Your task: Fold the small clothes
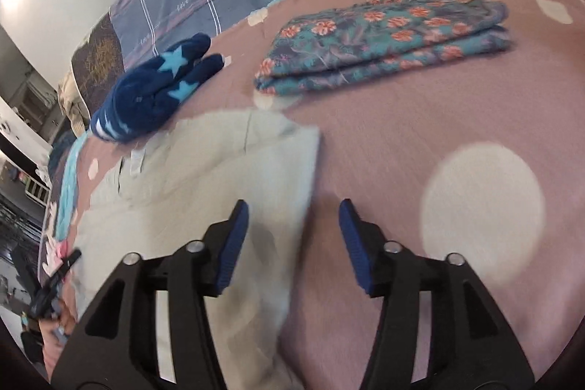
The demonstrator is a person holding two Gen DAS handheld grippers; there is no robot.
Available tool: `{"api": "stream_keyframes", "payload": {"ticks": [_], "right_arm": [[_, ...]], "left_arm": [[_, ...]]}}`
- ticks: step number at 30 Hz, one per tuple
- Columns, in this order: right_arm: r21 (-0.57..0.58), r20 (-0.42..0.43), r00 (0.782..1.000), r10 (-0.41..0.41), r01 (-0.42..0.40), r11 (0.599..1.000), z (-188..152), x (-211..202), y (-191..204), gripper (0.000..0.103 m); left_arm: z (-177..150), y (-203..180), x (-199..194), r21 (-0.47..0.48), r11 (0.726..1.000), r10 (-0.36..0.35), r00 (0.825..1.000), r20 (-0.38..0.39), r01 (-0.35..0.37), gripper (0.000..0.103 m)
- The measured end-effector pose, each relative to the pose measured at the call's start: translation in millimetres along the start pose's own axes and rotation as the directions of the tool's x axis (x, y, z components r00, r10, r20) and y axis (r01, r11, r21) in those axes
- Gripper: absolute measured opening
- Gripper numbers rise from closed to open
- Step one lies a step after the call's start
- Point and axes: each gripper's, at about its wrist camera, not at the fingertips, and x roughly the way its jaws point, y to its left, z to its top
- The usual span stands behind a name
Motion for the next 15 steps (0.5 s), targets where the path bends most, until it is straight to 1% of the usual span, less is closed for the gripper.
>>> {"api": "stream_keyframes", "payload": {"ticks": [2,4,5,6,7,8,10,11,12,13,14,15], "right_arm": [[0.014,0.015,1.000,0.010,-0.010,1.000,5.0,4.2,3.0,0.058],[-0.026,0.000,1.000,0.006,-0.006,1.000,9.2,10.0,11.4,0.033],[-0.076,-0.012,1.000,-0.017,0.016,0.997,10.0,13.0,19.2,0.006],[-0.103,0.007,0.999,-0.039,0.040,0.994,10.6,11.7,23.8,0.003],[-0.126,0.050,0.998,-0.047,0.053,0.991,10.5,5.0,28.3,0.003],[-0.140,0.096,0.995,-0.027,0.040,0.989,11.1,-4.9,31.3,0.002],[-0.136,0.142,0.990,0.022,-0.003,0.991,12.9,-17.6,31.3,0.002],[-0.131,0.158,0.987,0.023,-0.002,0.991,13.8,-20.4,30.5,0.002],[-0.138,0.155,0.988,0.003,0.019,0.990,15.3,-17.1,30.5,0.002],[-0.151,0.142,0.989,-0.037,0.059,0.987,15.6,-10.6,30.6,0.003],[-0.164,0.126,0.986,-0.107,0.127,0.978,15.5,-0.2,28.6,0.005],[-0.161,0.115,0.983,-0.143,0.161,0.974,14.9,4.5,24.7,0.012]], "left_arm": [[3.7,-1.1,1.0,-0.013,1.000,-0.022,1.000,-0.001,0.022,0.035],[8.1,-5.0,4.2,-0.013,0.999,-0.031,1.000,-0.001,0.031,0.034],[10.6,-9.0,6.5,0.000,1.000,-0.027,1.000,0.001,0.027,0.027],[12.7,-12.5,7.8,0.014,1.000,-0.017,1.000,0.007,0.017,0.014],[14.6,-15.3,7.7,0.025,1.000,-0.001,1.000,0.019,0.000,0.001],[16.8,-18.1,3.0,0.031,0.999,0.005,0.998,0.056,-0.007,0.001],[19.0,-21.5,-14.0,0.035,0.999,-0.023,0.987,0.159,0.018,0.002],[20.1,-21.7,-16.8,0.032,0.999,-0.016,0.984,0.178,0.010,0.002],[21.2,-21.4,-15.9,0.030,1.000,0.001,0.984,0.180,-0.006,0.002],[22.2,-20.6,-10.9,0.032,0.999,0.022,0.986,0.165,-0.028,0.002],[22.4,-18.9,-0.5,0.037,0.997,0.056,0.990,0.127,-0.061,0.002],[21.0,-16.2,9.5,0.036,0.996,0.081,0.993,0.083,-0.085,0.003]]}}
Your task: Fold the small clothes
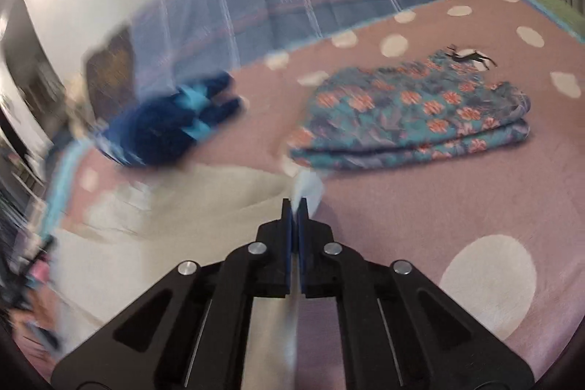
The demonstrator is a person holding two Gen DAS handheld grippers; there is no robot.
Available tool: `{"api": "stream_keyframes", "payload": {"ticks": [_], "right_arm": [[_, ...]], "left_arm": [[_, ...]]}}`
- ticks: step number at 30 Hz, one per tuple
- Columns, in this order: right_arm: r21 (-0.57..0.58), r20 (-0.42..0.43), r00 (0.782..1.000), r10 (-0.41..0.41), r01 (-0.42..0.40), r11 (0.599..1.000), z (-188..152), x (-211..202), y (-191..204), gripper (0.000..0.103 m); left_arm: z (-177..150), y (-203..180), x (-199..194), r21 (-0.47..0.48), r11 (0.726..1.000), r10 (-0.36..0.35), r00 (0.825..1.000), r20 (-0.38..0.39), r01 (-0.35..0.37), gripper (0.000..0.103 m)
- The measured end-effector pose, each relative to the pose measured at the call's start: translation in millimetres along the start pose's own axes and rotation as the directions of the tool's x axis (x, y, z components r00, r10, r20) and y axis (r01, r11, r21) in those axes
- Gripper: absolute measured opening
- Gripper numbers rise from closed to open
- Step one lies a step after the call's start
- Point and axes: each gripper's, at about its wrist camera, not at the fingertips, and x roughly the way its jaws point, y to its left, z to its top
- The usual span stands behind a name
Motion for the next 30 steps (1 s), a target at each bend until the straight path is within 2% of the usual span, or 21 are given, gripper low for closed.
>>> {"api": "stream_keyframes", "payload": {"ticks": [2,3,5,7,9,10,11,12,13,14,15,16,17,19,20,21,23,26,30], "right_arm": [[0.037,-0.016,1.000,-0.017,0.018,0.999,-6.0,2.9,-9.3,0.021],[0.071,-0.002,1.000,0.004,-0.004,0.997,-10.9,-3.0,-15.3,0.023],[0.075,0.012,0.999,0.036,-0.037,0.997,-17.9,-17.4,-17.5,0.023],[0.020,0.012,0.996,0.088,-0.089,0.996,-29.7,-39.4,-9.5,0.023],[-0.032,-0.006,0.984,0.178,-0.178,0.984,-42.9,-58.9,2.1,0.023],[-0.055,-0.027,0.971,0.238,-0.239,0.969,-51.2,-68.1,8.0,0.023],[-0.065,-0.044,0.961,0.274,-0.276,0.959,-56.5,-73.1,11.2,0.023],[-0.071,-0.078,0.949,0.307,-0.312,0.947,-67.2,-76.7,14.6,0.023],[-0.078,-0.118,0.950,0.290,-0.300,0.951,-74.7,-73.3,16.4,0.023],[-0.095,-0.163,0.959,0.232,-0.250,0.964,-83.6,-65.3,18.1,0.023],[-0.134,-0.201,0.971,0.133,-0.162,0.978,-95.8,-52.8,17.6,0.006],[-0.182,-0.161,0.982,0.096,-0.125,0.975,-102.9,-52.3,17.7,0.000],[-0.215,-0.143,0.987,0.072,-0.102,0.971,-105.5,-58.5,20.6,0.000],[-0.174,-0.126,0.991,0.035,-0.057,0.983,-108.4,-78.4,21.4,0.000],[-0.140,-0.112,0.993,0.042,-0.058,0.988,-112.1,-92.7,19.6,0.005],[-0.129,-0.105,0.993,0.062,-0.076,0.989,-116.0,-101.9,17.9,0.017],[-0.135,-0.094,0.991,0.098,-0.110,0.985,-129.1,-125.7,9.7,0.030],[-0.125,-0.100,0.990,0.104,-0.116,0.985,-144.4,-142.7,-3.8,0.030],[-0.018,-0.141,0.974,0.176,-0.180,0.983,-165.7,-152.2,-29.3,0.031]], "left_arm": [[-6.6,6.1,10.8,-0.015,1.000,0.023,0.998,-0.063,-0.024,0.005],[-9.1,9.3,7.7,-0.032,0.999,0.016,0.998,-0.062,-0.018,0.007],[-12.1,11.9,-9.9,-0.044,0.999,0.005,1.000,-0.015,-0.006,0.024],[-14.5,5.8,-28.0,-0.009,1.000,-0.028,0.999,0.019,0.029,0.026],[-17.6,-2.5,-39.1,0.027,0.997,-0.067,0.997,0.025,0.066,0.026],[-19.6,-7.4,-41.9,0.042,0.995,-0.088,0.996,0.019,0.087,0.026],[-24.9,-14.9,-40.2,0.066,0.991,-0.113,0.994,-0.013,0.113,0.027],[-29.2,-19.7,-35.6,0.084,0.990,-0.109,0.993,-0.040,0.112,0.029],[-35.6,-24.5,-26.5,0.111,0.990,-0.078,0.994,-0.079,0.087,0.030],[-45.9,-29.6,-10.7,0.157,0.987,-0.006,0.991,-0.134,0.027,0.031],[-50.9,-31.7,-5.7,0.183,0.983,0.021,0.991,-0.129,0.003,0.032],[-50.3,-33.1,-8.6,0.189,0.982,0.027,0.993,-0.118,-0.004,0.032],[-48.4,-33.8,-14.6,0.189,0.981,0.060,0.993,-0.101,-0.040,0.032],[-51.5,-33.9,-25.9,0.200,0.976,0.102,0.992,-0.077,-0.085,0.032],[-56.4,-32.7,-37.3,0.206,0.977,0.067,0.995,-0.074,-0.050,0.032],[-61.5,-30.1,-48.8,0.206,0.978,0.031,0.997,-0.070,-0.016,0.033],[-72.4,-22.1,-69.1,0.204,0.979,0.002,0.998,-0.068,0.012,0.041],[-92.5,-1.0,-95.3,0.150,0.988,-0.031,0.997,-0.069,0.041,0.052],[-118.2,23.9,-119.8,0.093,0.992,-0.077,0.994,-0.081,0.084,0.057]]}}
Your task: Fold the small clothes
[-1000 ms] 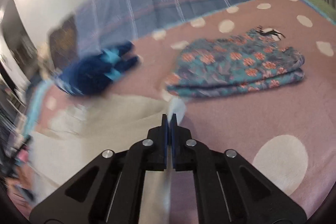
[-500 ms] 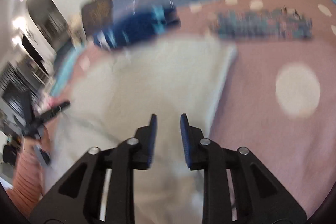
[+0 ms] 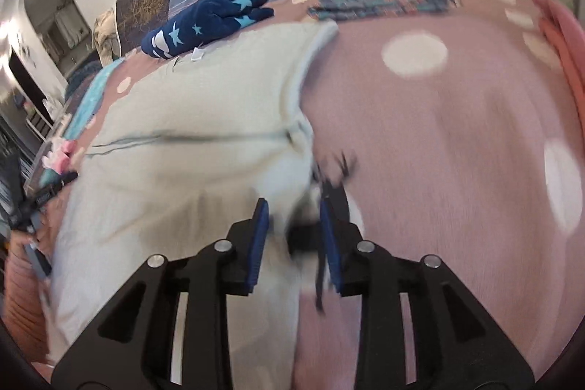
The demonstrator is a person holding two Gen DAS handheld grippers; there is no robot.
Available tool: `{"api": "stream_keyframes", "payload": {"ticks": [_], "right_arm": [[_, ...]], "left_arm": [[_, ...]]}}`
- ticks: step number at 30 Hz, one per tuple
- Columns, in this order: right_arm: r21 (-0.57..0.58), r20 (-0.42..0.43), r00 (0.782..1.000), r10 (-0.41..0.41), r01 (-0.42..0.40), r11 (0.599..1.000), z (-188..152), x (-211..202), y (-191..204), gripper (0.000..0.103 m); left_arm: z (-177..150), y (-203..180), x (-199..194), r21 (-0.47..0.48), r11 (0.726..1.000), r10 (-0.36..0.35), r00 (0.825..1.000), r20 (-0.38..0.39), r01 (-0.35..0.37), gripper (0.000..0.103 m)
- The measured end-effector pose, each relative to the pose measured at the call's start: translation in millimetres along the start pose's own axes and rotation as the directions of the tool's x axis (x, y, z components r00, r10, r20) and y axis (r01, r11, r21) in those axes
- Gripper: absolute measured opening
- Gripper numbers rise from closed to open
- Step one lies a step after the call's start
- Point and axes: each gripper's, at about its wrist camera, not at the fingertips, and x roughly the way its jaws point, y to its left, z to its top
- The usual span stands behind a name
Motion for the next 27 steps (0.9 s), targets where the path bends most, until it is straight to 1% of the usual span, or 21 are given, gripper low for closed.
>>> {"api": "stream_keyframes", "payload": {"ticks": [1,3,5,8,10,14,23,25,27], "right_arm": [[0.036,-0.008,1.000,0.027,-0.026,0.999,-5.4,-1.1,-4.9,0.032],[0.087,-0.016,0.998,0.067,-0.065,0.994,-18.2,-2.1,-11.8,0.035],[0.101,-0.002,0.995,0.096,-0.095,0.990,-30.1,-10.9,-15.2,0.035],[0.112,0.000,0.990,0.140,-0.139,0.984,-41.7,-16.8,-12.6,0.039],[0.110,-0.004,0.989,0.146,-0.145,0.983,-47.6,-19.9,-9.5,0.040],[0.091,-0.007,0.989,0.150,-0.149,0.985,-60.5,-27.2,-1.1,0.041],[0.074,-0.007,0.983,0.182,-0.181,0.981,-97.6,-49.6,3.1,0.042],[0.080,-0.010,0.980,0.196,-0.195,0.978,-106.1,-56.0,3.7,0.042],[0.090,-0.015,0.976,0.216,-0.214,0.973,-115.7,-63.3,3.1,0.042]], "left_arm": [[-6.5,2.0,-3.8,-0.003,1.000,-0.014,1.000,-0.005,0.014,0.058],[-24.2,6.6,-13.7,-0.021,0.998,-0.064,0.997,-0.034,0.063,0.059],[-41.5,6.3,-20.9,-0.022,0.994,-0.107,0.992,-0.063,0.106,0.059],[-63.3,3.6,-32.7,0.000,0.990,-0.137,0.988,-0.073,0.138,0.059],[-73.1,3.9,-41.0,-0.003,0.987,-0.163,0.984,-0.074,0.163,0.059],[-90.5,0.9,-55.8,-0.026,0.971,-0.238,0.967,-0.087,0.237,0.059],[-125.9,-8.3,-84.8,-0.026,0.947,-0.321,0.942,-0.099,0.320,0.059],[-134.7,-7.9,-91.1,-0.032,0.937,-0.348,0.932,-0.098,0.347,0.057],[-144.2,-8.6,-98.2,-0.038,0.923,-0.385,0.917,-0.102,0.383,0.053]]}}
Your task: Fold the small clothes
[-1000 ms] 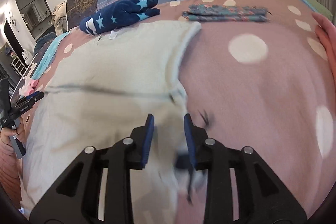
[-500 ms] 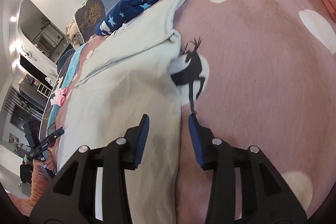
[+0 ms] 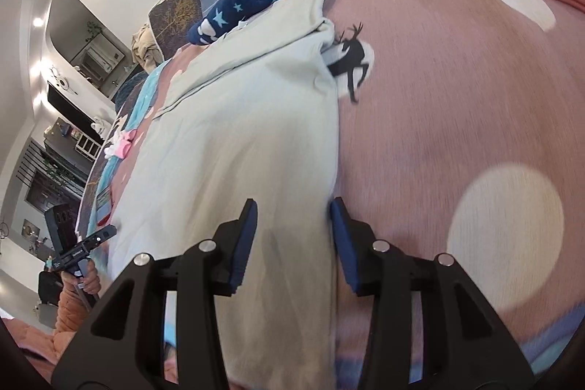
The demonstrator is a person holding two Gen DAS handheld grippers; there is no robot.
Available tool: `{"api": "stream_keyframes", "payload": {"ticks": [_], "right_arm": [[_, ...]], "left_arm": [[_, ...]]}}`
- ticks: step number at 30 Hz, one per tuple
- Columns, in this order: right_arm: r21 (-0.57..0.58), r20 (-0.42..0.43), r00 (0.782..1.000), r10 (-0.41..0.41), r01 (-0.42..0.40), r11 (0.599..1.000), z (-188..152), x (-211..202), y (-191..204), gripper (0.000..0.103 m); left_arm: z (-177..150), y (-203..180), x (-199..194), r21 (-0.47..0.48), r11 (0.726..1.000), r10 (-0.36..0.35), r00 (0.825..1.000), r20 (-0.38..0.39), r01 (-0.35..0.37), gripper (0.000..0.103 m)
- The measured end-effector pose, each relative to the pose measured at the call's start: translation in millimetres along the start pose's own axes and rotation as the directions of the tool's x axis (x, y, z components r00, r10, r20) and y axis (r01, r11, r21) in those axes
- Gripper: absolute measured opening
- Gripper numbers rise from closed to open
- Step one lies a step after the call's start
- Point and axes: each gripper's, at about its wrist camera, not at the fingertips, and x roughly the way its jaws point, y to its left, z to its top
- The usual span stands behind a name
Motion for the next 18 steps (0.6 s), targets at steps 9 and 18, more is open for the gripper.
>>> {"api": "stream_keyframes", "payload": {"ticks": [9,18], "right_arm": [[-0.008,-0.030,1.000,-0.008,0.007,1.000,-30.8,-17.4,2.5,0.042],[0.006,-0.056,0.998,0.027,-0.027,1.000,-44.9,-18.9,0.0,0.049]], "left_arm": [[-15.6,2.0,-7.6,0.006,1.000,-0.009,0.999,-0.035,0.009,0.015],[-21.7,-9.1,0.2,0.037,0.997,-0.060,0.998,-0.017,0.061,0.044]]}}
